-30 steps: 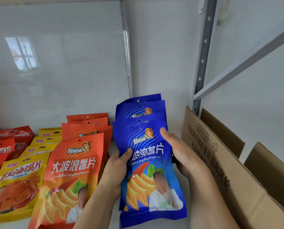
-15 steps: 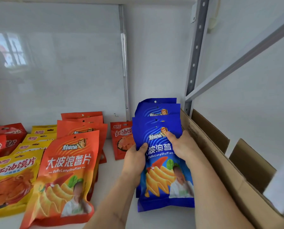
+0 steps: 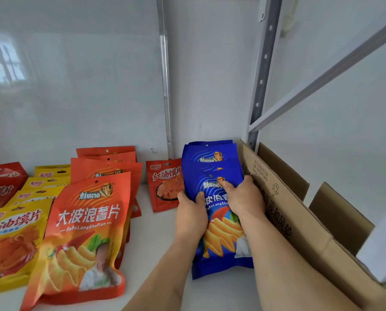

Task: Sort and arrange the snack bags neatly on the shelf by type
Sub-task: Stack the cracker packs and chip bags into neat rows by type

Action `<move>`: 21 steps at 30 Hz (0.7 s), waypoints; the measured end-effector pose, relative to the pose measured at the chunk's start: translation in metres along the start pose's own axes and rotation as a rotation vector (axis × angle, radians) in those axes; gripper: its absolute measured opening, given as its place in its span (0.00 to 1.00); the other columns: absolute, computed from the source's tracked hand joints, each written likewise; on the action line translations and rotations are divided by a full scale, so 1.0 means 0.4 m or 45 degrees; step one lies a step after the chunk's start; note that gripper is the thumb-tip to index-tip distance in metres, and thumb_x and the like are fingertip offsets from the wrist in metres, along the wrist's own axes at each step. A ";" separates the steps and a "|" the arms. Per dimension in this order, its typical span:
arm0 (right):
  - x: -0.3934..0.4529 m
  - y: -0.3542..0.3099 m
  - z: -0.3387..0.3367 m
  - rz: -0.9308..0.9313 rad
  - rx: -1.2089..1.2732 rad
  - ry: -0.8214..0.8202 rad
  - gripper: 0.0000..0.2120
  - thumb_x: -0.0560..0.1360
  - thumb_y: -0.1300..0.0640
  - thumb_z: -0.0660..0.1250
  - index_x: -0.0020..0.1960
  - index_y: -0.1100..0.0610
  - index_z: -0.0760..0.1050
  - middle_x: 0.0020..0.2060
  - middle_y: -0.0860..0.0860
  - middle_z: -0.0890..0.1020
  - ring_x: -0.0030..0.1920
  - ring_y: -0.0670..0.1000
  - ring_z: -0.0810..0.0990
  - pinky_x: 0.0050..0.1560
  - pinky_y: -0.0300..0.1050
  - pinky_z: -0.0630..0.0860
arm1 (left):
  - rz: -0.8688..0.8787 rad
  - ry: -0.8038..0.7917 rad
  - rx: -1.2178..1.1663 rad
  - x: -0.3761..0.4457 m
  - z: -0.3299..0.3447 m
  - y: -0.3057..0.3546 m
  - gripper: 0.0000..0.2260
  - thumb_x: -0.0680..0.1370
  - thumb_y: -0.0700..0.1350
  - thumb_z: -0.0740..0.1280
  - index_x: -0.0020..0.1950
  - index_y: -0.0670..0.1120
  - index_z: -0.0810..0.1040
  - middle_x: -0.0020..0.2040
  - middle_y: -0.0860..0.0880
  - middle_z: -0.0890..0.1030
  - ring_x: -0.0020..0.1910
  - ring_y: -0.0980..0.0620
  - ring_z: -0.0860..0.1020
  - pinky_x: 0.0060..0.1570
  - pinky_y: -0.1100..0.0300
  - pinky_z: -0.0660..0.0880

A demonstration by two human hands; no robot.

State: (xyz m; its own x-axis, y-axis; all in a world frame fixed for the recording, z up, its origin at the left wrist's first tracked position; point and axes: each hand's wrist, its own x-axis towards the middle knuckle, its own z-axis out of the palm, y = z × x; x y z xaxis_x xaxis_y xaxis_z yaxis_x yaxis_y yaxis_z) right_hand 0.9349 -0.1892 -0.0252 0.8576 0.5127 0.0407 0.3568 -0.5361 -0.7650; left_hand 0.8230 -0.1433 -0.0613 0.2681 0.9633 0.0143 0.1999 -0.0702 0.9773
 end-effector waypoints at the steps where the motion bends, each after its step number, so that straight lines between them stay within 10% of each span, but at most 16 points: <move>1: 0.002 0.003 0.003 0.009 0.000 -0.001 0.25 0.77 0.40 0.65 0.63 0.57 0.66 0.55 0.55 0.80 0.43 0.53 0.78 0.39 0.46 0.75 | 0.009 0.009 0.091 -0.001 -0.003 -0.004 0.19 0.84 0.53 0.61 0.71 0.45 0.64 0.63 0.45 0.79 0.56 0.45 0.80 0.51 0.53 0.79; 11: -0.024 0.006 0.013 -0.146 -0.026 0.146 0.32 0.78 0.43 0.65 0.75 0.55 0.57 0.67 0.56 0.74 0.59 0.56 0.80 0.42 0.47 0.75 | 0.025 -0.008 0.230 0.004 -0.030 -0.014 0.22 0.82 0.60 0.61 0.68 0.47 0.69 0.62 0.47 0.81 0.57 0.46 0.82 0.58 0.48 0.79; 17: -0.067 -0.037 -0.008 -0.448 -0.378 0.309 0.32 0.80 0.46 0.62 0.78 0.55 0.53 0.75 0.56 0.62 0.74 0.58 0.63 0.68 0.56 0.68 | -0.043 0.000 0.011 0.002 -0.065 -0.006 0.25 0.80 0.59 0.65 0.72 0.46 0.68 0.61 0.47 0.82 0.54 0.50 0.83 0.53 0.49 0.82; 21: -0.087 -0.069 -0.009 -0.655 -0.378 0.250 0.24 0.82 0.49 0.59 0.76 0.55 0.62 0.73 0.54 0.68 0.72 0.57 0.66 0.68 0.55 0.67 | 0.072 0.091 0.158 -0.033 -0.093 0.007 0.17 0.82 0.55 0.64 0.67 0.47 0.70 0.57 0.51 0.80 0.53 0.51 0.81 0.51 0.51 0.81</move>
State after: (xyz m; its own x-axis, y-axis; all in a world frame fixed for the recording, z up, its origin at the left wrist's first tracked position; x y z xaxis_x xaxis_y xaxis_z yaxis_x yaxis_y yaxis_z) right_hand 0.8965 -0.1948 -0.0034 0.5905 0.6373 0.4951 0.8058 -0.4311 -0.4061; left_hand 0.7849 -0.1465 -0.0510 0.2156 0.9725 0.0881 0.3027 -0.1523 0.9408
